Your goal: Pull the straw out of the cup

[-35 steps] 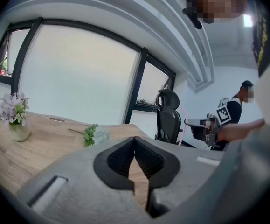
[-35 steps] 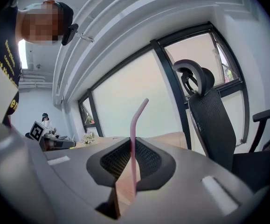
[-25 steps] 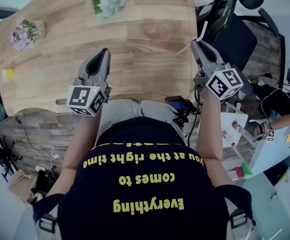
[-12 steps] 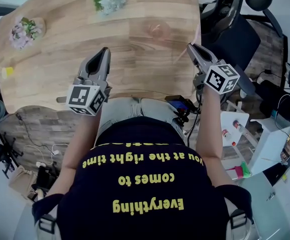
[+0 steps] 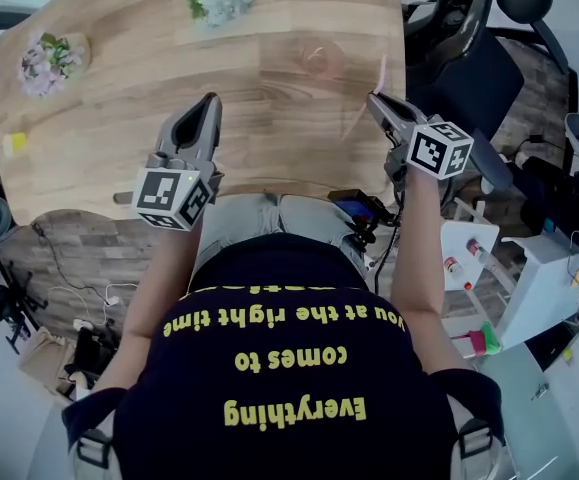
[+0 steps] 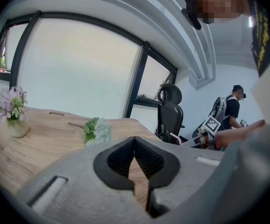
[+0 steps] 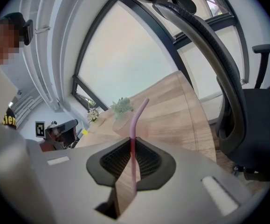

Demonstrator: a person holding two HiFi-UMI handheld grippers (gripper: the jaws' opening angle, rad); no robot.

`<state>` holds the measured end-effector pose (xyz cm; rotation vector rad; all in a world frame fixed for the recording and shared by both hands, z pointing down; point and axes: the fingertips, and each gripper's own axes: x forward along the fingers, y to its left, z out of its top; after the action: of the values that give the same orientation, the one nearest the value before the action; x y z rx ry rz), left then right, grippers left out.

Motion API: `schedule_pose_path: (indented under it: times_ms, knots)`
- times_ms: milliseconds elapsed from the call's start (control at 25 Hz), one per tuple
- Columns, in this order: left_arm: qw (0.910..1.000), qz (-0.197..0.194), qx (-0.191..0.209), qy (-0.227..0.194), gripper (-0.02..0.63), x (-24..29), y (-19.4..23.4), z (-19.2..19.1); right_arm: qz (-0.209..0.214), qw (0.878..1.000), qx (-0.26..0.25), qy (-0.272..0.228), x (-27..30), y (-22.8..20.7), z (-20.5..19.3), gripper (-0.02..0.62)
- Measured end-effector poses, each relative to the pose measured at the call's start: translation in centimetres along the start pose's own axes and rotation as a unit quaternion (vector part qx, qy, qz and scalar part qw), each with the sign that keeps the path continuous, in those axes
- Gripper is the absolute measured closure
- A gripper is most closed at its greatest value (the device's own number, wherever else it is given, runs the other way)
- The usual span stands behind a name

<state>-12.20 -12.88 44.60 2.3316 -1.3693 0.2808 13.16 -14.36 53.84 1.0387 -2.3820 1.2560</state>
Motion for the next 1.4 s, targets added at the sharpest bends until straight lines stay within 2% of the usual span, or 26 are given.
schedule_pose_path:
  times_ms: [600,880,1400]
  knots:
    - [1.0000,0.003,-0.004,0.007,0.604,0.4,0.3,-0.3,0.001,0.999,0.037,0.003,1.8,-2.3,-0.7,0.557]
    - [0.9999,0.006,-0.006,0.006,0.604,0.4,0.2,-0.2,0.009,0.992,0.126,-0.016,2.4,-4.0,-1.3,0.557]
    - [0.9998,0.017,-0.010,0.004,0.604,0.2,0.6,-0.2,-0.001,0.983,0.185,-0.005,4.4,-5.9,-2.5,0.554]
